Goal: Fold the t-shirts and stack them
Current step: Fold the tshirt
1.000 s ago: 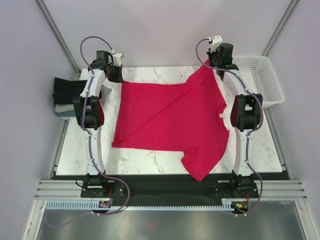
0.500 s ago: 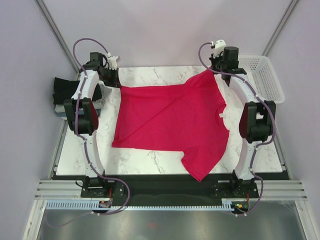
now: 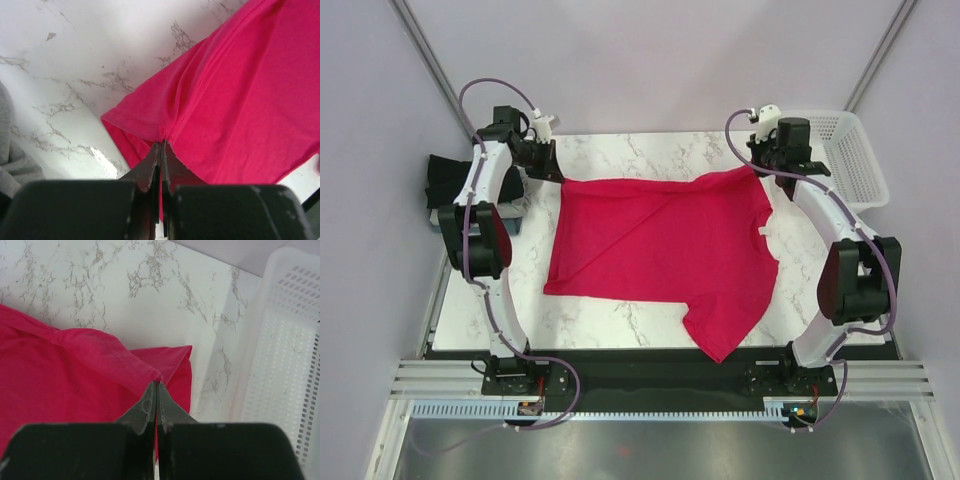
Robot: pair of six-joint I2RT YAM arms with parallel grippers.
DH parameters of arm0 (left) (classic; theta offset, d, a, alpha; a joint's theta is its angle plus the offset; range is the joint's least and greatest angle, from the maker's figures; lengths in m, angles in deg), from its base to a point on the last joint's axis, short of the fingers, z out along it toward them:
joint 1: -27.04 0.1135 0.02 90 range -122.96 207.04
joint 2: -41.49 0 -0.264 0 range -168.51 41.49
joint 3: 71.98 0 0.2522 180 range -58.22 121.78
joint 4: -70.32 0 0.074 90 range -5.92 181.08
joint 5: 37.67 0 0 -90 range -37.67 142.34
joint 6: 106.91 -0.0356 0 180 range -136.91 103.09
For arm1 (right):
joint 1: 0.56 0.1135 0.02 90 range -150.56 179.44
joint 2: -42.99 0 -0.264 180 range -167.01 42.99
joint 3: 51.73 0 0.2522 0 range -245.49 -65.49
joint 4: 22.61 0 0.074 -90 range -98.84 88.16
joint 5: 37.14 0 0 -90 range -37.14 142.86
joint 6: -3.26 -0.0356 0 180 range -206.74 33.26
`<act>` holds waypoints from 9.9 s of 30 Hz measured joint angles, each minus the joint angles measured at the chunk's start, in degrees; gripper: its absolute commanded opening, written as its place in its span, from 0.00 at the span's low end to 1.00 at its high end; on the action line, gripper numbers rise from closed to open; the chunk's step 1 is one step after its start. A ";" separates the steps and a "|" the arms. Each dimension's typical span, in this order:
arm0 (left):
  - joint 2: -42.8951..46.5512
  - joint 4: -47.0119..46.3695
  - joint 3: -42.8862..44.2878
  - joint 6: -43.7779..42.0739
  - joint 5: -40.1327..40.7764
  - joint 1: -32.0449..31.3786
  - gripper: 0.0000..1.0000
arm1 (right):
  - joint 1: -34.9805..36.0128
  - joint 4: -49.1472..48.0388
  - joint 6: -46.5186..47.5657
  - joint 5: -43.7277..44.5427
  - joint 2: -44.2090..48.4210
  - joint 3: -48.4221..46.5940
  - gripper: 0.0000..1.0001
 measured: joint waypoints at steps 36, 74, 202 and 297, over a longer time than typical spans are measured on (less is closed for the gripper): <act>8.85 8.15 -16.24 -2.93 -0.76 2.21 0.54 | 0.00 10.03 -2.62 -4.63 21.20 20.96 0.09; -8.28 7.23 -8.74 5.99 -2.84 -6.43 0.86 | 0.94 9.25 -11.43 -17.40 -15.30 -0.09 0.45; -21.53 5.70 17.92 8.20 12.39 -7.74 1.00 | -3.08 6.58 -17.38 -12.98 -28.72 -13.09 0.53; -9.03 1.92 -9.73 12.24 -0.74 2.29 0.36 | 0.28 7.48 -17.57 -14.71 -29.59 -14.60 0.57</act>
